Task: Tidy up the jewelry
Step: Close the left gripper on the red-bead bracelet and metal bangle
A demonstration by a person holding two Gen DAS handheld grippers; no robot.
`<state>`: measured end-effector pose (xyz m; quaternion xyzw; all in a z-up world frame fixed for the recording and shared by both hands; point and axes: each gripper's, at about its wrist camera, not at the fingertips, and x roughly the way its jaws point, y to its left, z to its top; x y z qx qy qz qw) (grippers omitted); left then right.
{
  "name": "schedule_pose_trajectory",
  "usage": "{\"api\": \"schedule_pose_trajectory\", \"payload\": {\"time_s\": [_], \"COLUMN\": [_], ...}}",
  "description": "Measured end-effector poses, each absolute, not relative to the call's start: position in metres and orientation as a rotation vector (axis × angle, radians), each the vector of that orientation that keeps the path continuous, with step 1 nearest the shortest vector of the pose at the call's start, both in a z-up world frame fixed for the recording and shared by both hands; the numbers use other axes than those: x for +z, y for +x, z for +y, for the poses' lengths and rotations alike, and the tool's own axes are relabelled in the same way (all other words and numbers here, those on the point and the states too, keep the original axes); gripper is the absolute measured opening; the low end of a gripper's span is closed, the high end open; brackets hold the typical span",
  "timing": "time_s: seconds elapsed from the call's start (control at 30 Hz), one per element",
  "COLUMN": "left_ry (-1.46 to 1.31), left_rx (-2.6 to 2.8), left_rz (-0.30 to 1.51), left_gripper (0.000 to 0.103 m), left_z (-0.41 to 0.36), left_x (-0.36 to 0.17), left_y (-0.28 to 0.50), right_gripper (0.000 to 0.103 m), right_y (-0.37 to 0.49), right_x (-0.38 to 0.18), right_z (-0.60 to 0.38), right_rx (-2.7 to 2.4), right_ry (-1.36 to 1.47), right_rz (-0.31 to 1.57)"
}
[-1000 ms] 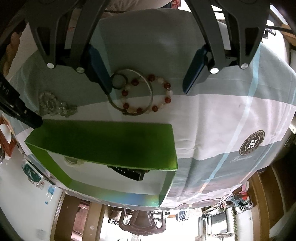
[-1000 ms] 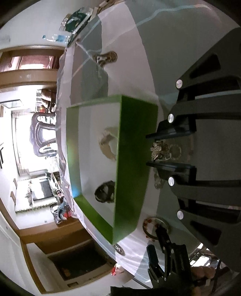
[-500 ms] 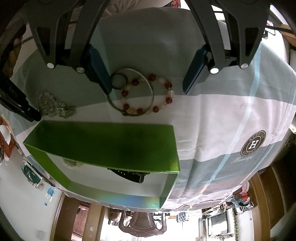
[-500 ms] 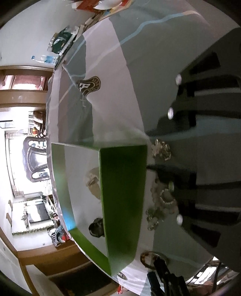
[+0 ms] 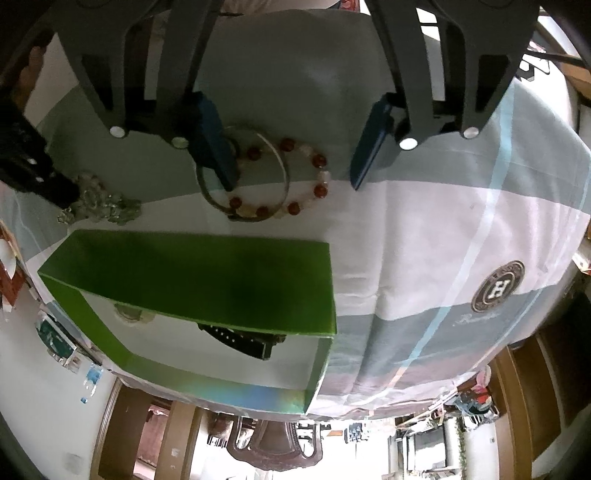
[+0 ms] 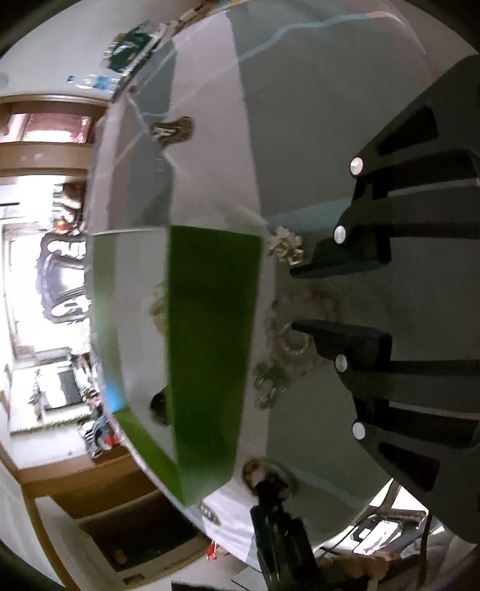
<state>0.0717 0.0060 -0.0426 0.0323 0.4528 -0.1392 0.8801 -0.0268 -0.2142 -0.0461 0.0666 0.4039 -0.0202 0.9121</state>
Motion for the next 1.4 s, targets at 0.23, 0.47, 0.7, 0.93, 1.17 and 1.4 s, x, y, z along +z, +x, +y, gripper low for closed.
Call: {"api": "schedule_pose_trajectory", "payload": {"time_s": [0.23, 0.47, 0.7, 0.93, 1.17, 1.4], "left_ry": [0.062, 0.038, 0.047, 0.048, 0.07, 0.085], "left_rx": [-0.306, -0.315, -0.314, -0.312, -0.332, -0.325], "left_rz": [0.947, 0.953, 0.965, 0.964, 0.959, 0.971], "left_gripper": [0.057, 0.039, 0.029, 0.018, 0.027, 0.025], "left_z": [0.005, 0.012, 0.005, 0.007, 0.007, 0.002], "left_x": [-0.042, -0.037, -0.041, -0.042, -0.034, -0.037], "left_y": [0.073, 0.073, 0.079, 0.079, 0.063, 0.06], "right_gripper": [0.024, 0.024, 0.024, 0.024, 0.024, 0.024], "right_y": [-0.022, -0.025, -0.025, -0.025, -0.025, -0.026], "right_x": [-0.046, -0.045, -0.045, -0.044, -0.045, -0.046], "right_z": [-0.21, -0.22, -0.219, -0.218, -0.218, -0.216], "right_rx": [-0.065, -0.082, -0.091, -0.095, -0.096, -0.102], "right_ry": [0.106, 0.126, 0.12, 0.119, 0.117, 0.109], "right_rz": [0.827, 0.826, 0.824, 0.822, 0.82, 0.814]}}
